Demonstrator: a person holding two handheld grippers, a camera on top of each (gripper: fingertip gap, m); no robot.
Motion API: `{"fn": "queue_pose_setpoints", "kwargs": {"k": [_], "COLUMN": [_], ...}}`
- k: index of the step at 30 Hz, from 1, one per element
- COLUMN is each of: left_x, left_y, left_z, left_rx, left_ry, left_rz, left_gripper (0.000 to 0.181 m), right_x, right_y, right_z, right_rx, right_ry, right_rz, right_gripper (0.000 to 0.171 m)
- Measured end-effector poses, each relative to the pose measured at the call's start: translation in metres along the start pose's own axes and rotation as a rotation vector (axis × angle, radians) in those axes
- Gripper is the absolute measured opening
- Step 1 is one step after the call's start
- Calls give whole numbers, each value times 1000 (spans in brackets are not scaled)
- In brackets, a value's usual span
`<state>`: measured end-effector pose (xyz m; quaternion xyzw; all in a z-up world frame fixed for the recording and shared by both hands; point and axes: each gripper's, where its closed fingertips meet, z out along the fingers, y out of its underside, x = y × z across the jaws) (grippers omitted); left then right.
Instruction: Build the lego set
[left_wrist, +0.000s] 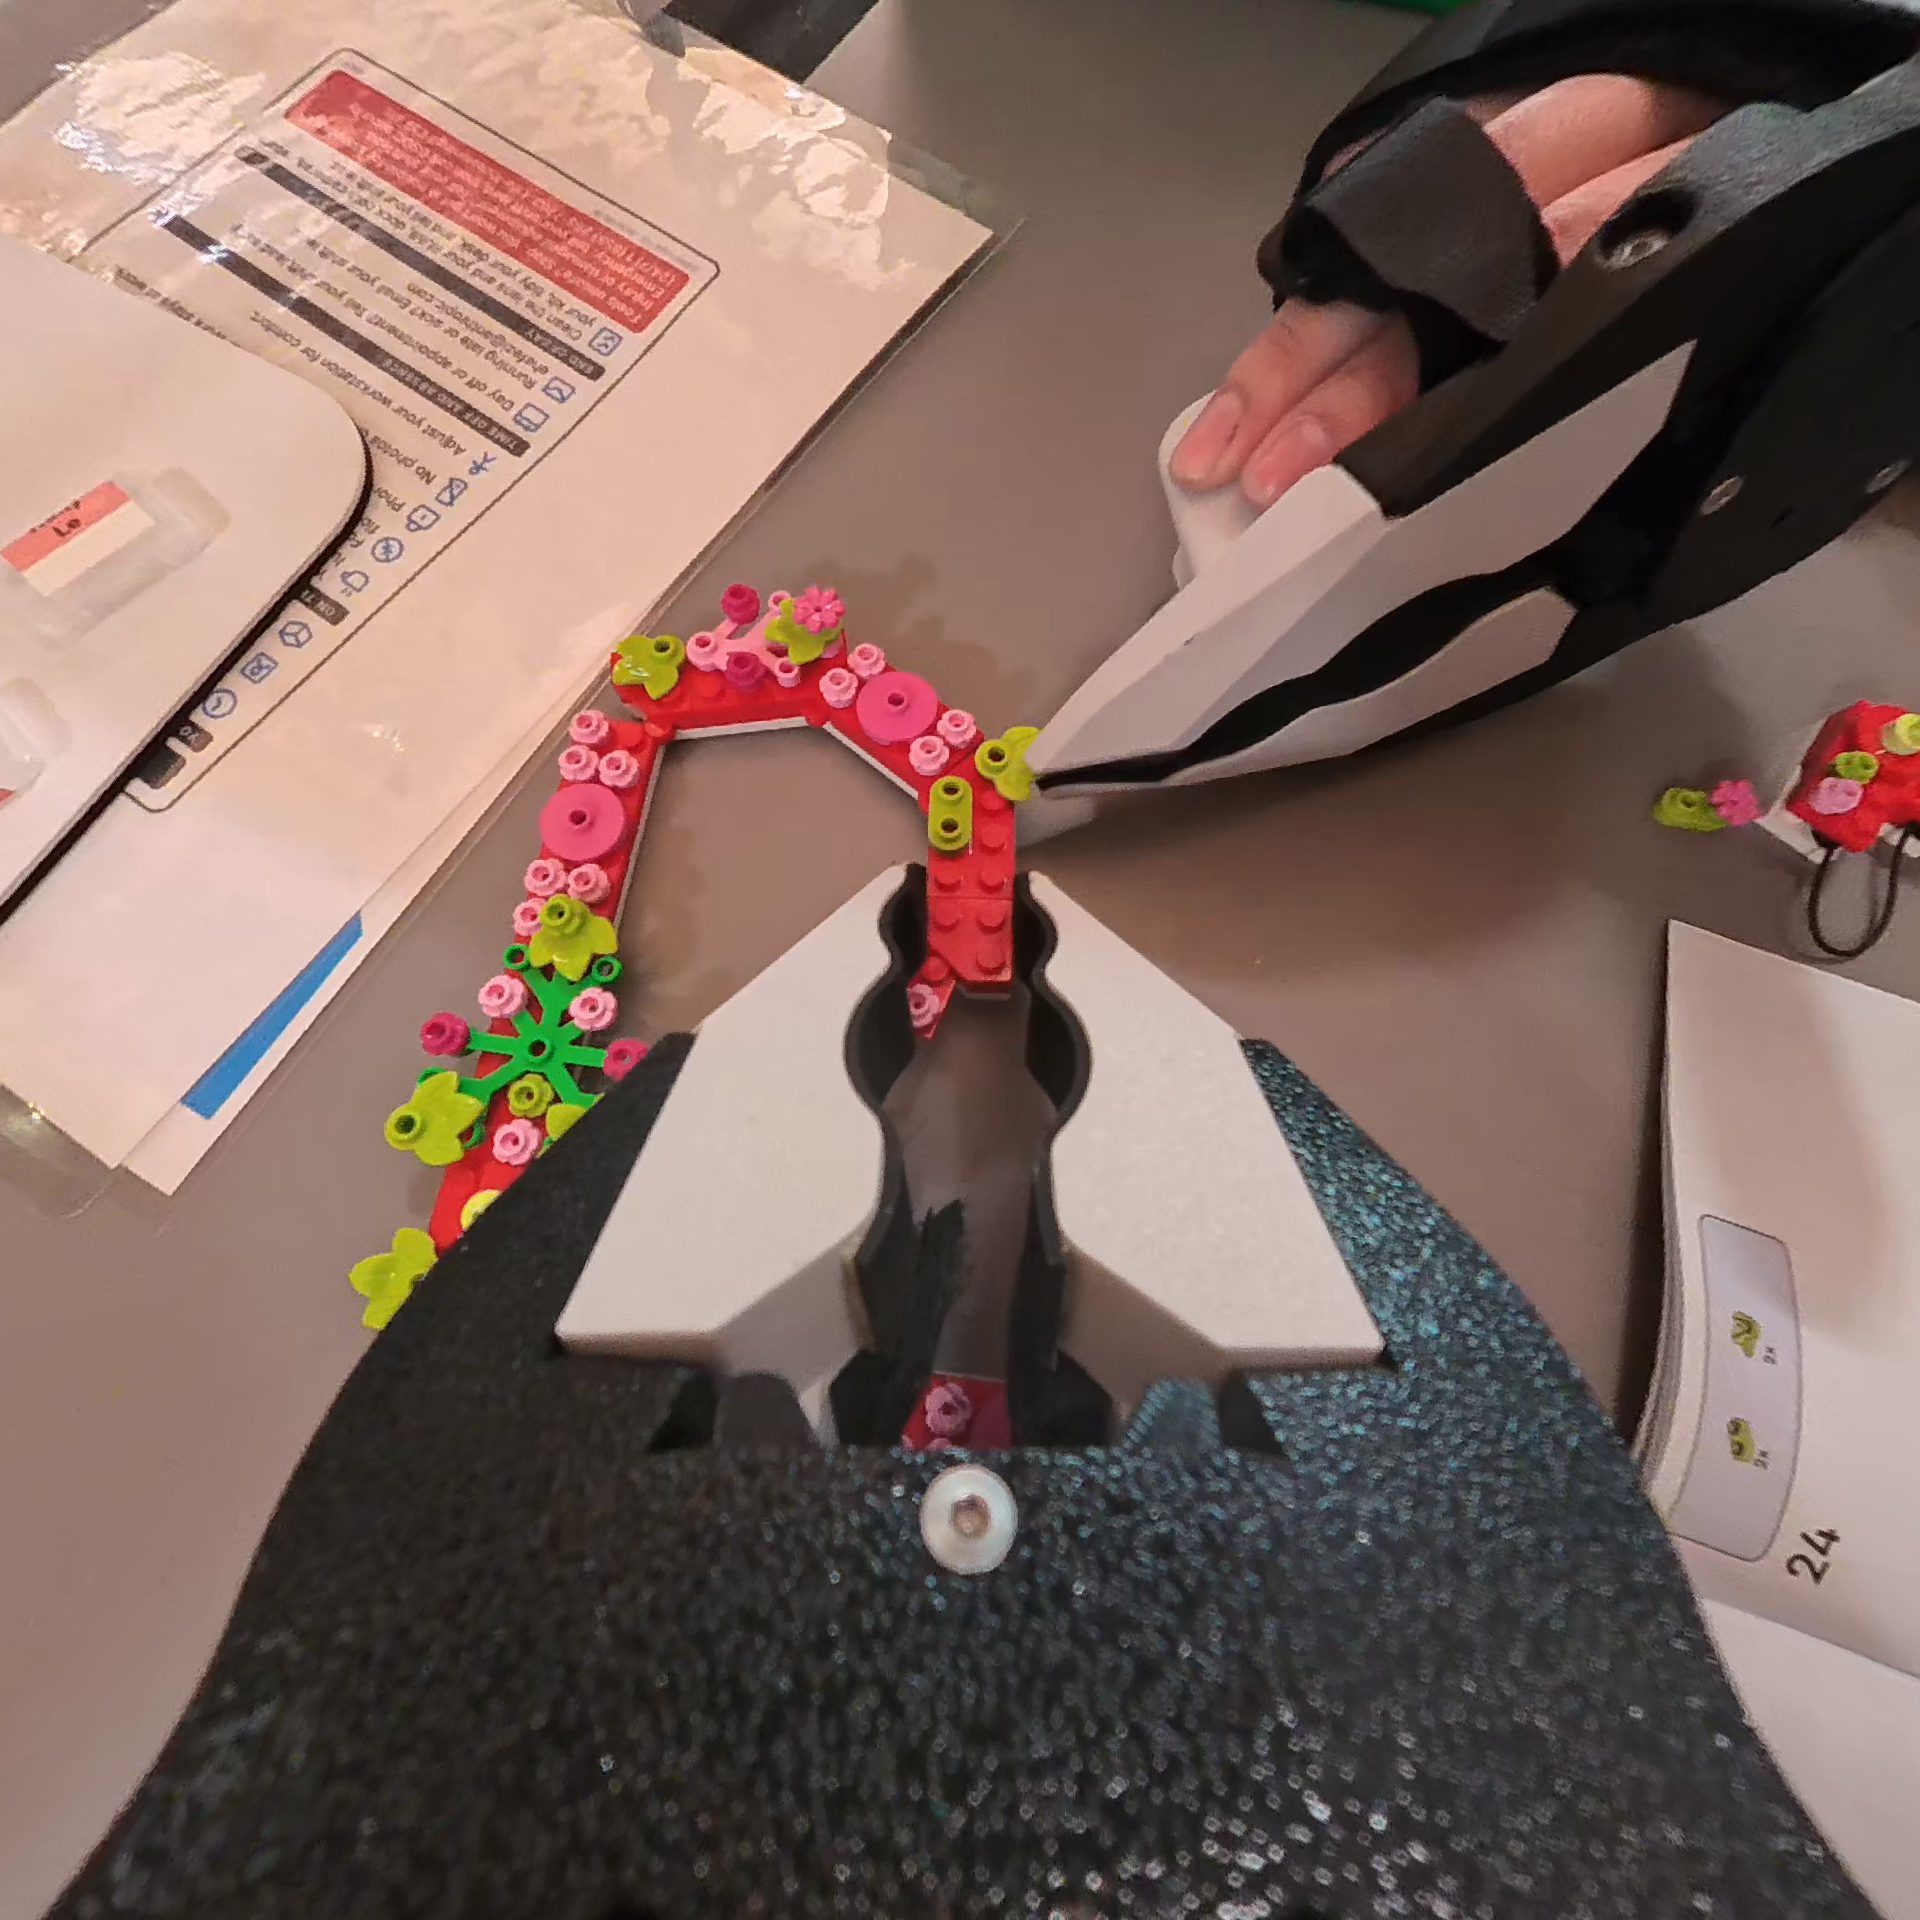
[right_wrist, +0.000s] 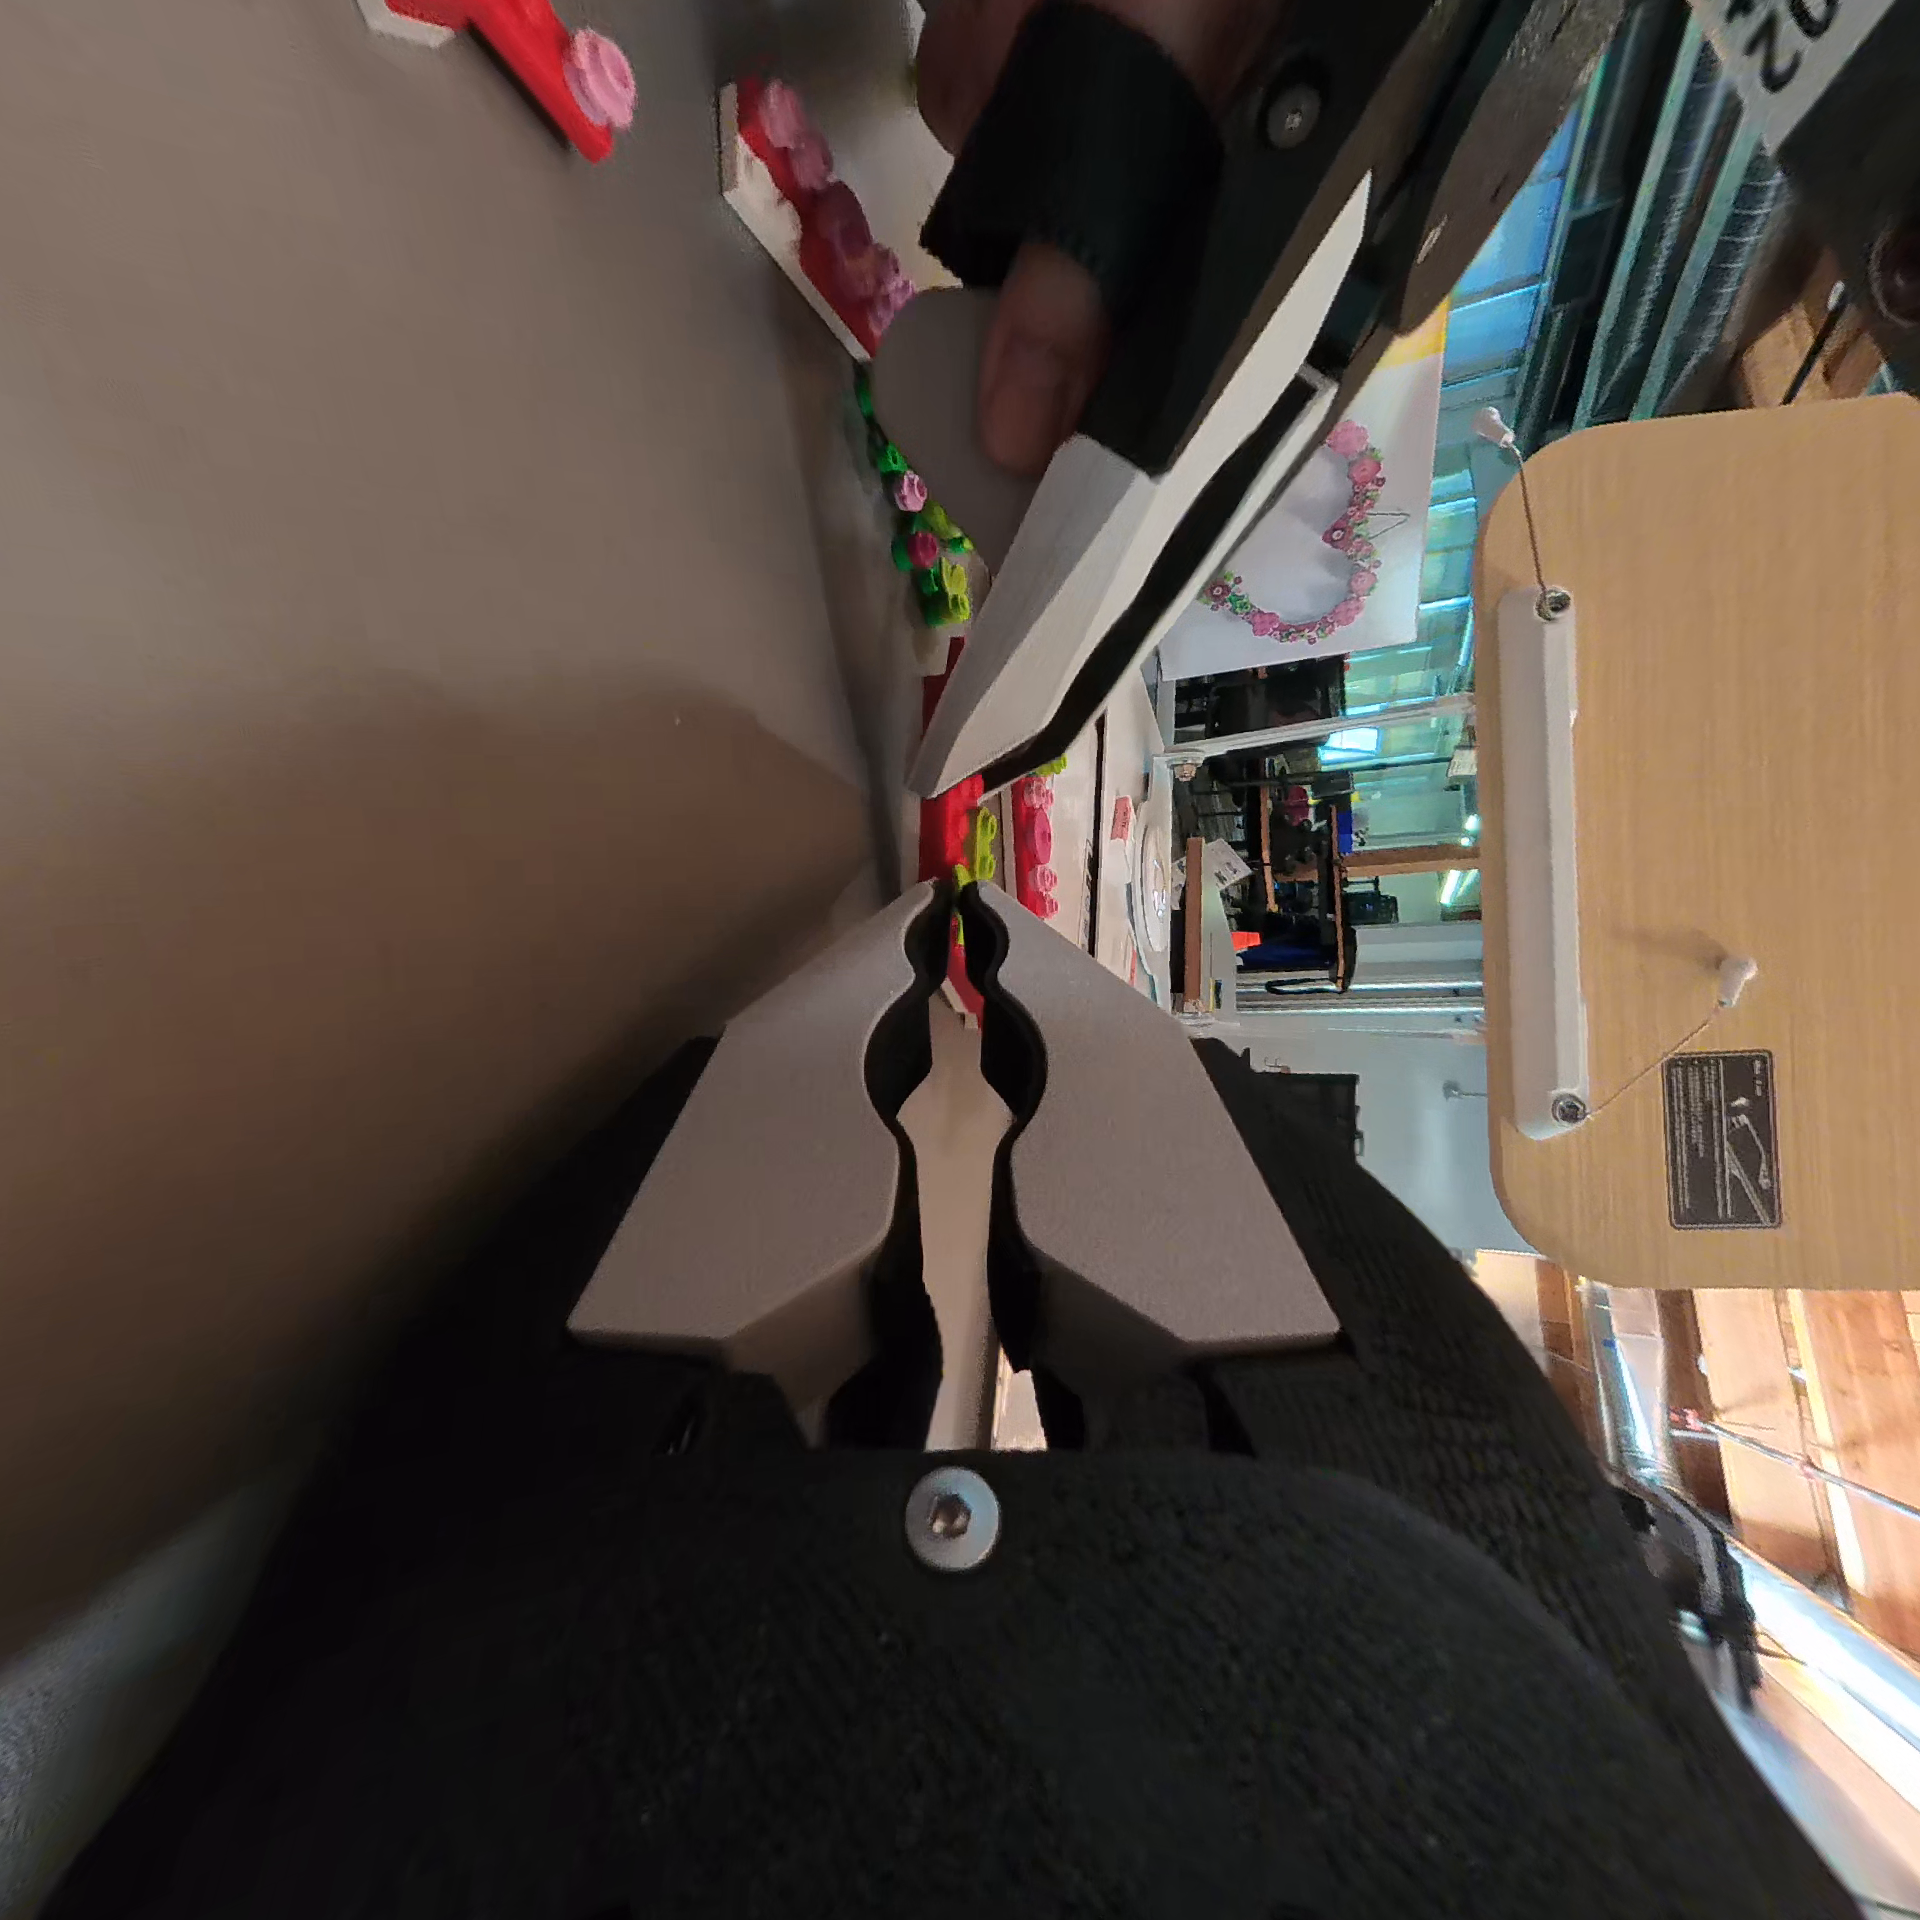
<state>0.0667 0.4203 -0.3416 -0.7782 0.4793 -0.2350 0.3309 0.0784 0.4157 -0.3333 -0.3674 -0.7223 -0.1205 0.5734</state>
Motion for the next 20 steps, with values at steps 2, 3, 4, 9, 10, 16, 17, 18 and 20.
{"fn": "queue_pose_setpoints", "kwargs": {"k": [2,3,4,9,10,16,17,18,20], "left_x": [0,0,0,0,0,0,1,1,2], "left_y": [0,0,0,0,-1,0,0,0,0], "left_z": [0,0,0,-1,-1,-1,-1,-1,-1], "left_rx": [2,0,0,6,7,4,5,5,4], "left_ry": [3,2,2,9,10,13,15,18,20], "left_rz": [-3,-4,-4,-13,-15,-19,-20,-21,-20], "left_gripper": [15,15,15,15,15,15,15,15,15], "right_x": [1,0,0,0,-1,0,1,2,2], "right_y": [0,0,0,0,0,1,1,1,3], "right_z": [-1,-1,-1,0,0,0,1,1,1], "right_rx": [5,5,7,15,13,12,12,12,5], "right_ry": [0,-2,-1,-9,-11,-7,-2,0,-2], "right_rz": [14,14,12,23,25,34,35,37,46], "right_gripper": [0,0,0,1,2,3,4,5,7]}}
